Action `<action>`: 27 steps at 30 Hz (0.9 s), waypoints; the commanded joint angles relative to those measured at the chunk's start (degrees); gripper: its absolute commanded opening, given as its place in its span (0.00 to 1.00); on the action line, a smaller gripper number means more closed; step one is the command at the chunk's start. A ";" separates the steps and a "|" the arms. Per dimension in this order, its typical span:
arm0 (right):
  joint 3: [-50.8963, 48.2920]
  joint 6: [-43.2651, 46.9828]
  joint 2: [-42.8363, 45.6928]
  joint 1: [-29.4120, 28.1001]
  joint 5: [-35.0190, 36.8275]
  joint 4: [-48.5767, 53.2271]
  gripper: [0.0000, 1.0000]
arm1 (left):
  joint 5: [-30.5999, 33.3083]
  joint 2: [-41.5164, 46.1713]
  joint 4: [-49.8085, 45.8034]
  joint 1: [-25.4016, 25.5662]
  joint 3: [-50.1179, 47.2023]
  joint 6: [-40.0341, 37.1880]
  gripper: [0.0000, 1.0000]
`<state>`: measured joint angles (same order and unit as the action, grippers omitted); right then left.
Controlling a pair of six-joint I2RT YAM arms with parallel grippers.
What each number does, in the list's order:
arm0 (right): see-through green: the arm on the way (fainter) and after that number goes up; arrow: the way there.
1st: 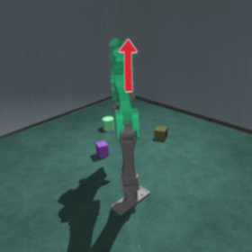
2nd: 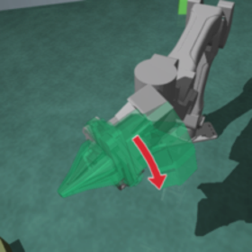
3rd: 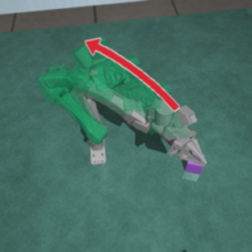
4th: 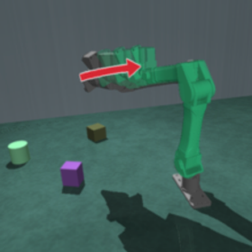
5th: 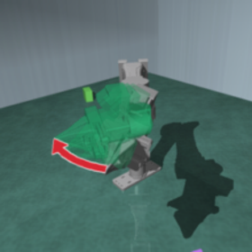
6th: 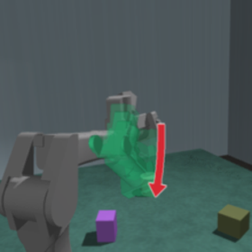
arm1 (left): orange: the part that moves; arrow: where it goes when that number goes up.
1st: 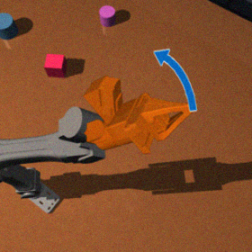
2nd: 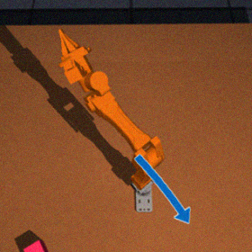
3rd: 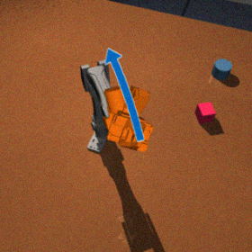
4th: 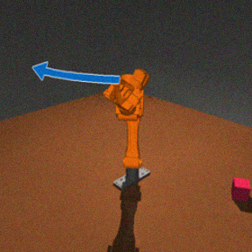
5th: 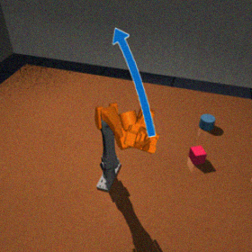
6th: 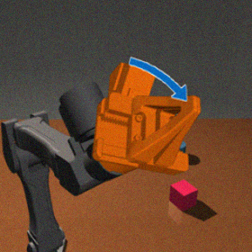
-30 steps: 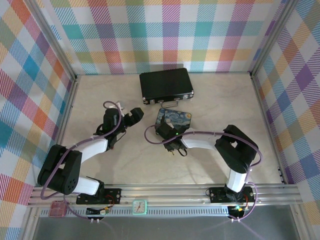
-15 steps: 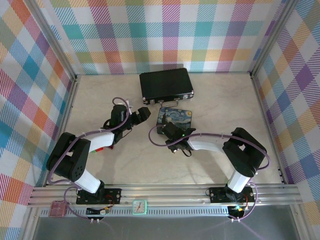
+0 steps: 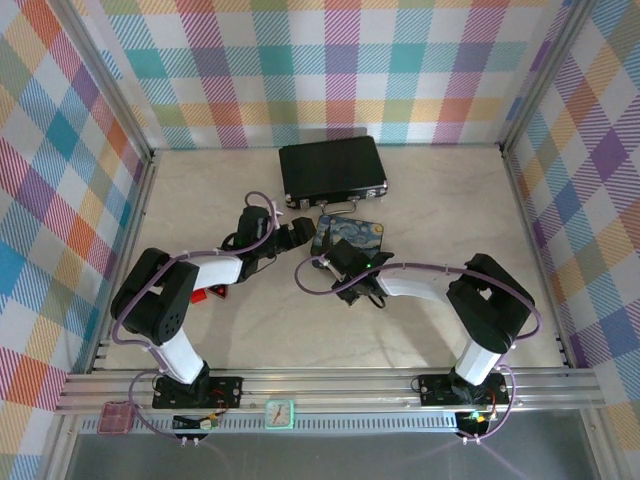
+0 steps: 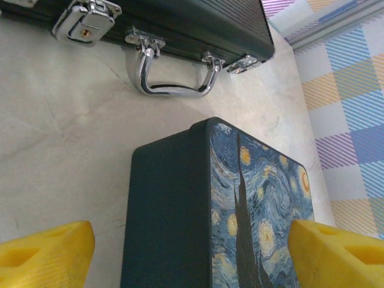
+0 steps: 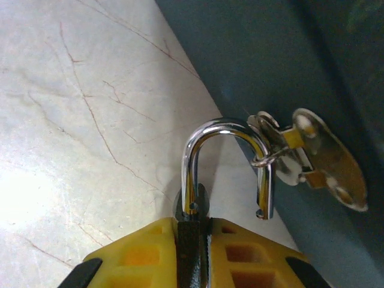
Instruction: Unlock the padlock with the key
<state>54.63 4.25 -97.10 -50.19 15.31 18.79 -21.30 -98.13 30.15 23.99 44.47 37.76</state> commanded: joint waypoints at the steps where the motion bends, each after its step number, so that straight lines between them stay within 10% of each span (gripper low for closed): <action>1: 1.38 9.28 -1.01 0.07 -2.10 -2.01 0.00 | -2.85 -1.67 -1.06 0.59 2.48 -1.91 0.81; 27: 4.09 5.59 -2.08 3.13 -13.86 -11.56 0.00 | -3.56 -2.27 10.66 7.09 -3.08 6.47 0.75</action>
<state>55.72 12.93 -98.91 -47.24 4.91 12.71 -20.47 -102.21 40.05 28.75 43.31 42.09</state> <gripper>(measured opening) 0.140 0.748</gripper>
